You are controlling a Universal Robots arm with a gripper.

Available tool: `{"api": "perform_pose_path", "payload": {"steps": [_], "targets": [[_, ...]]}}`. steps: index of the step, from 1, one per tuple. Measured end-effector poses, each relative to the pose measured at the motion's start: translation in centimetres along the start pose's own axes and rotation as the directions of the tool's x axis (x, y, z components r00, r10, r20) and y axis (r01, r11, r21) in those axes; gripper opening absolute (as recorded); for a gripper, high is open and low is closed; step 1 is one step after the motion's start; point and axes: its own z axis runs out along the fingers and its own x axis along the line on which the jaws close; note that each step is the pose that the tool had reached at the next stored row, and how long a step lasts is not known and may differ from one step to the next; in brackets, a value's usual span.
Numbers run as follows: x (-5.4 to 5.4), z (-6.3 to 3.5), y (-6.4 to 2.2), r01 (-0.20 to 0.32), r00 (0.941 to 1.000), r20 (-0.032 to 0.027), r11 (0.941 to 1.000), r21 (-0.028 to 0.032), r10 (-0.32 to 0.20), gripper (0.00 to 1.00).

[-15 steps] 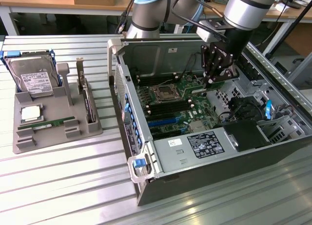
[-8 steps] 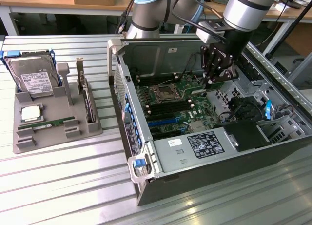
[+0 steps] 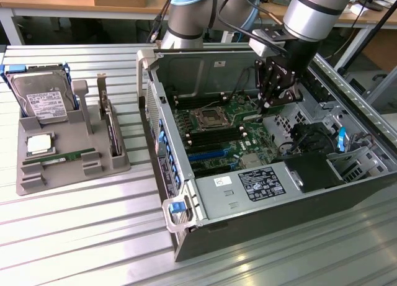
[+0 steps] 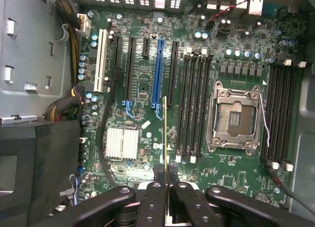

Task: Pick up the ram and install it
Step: 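Insert the ram into the slot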

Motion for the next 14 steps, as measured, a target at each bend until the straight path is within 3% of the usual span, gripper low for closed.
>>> {"api": "perform_pose_path", "payload": {"steps": [14], "targets": [[0.02,0.51,-0.22,0.000,1.0000,0.0000,1.0000,0.0000,0.000,0.12]]}}
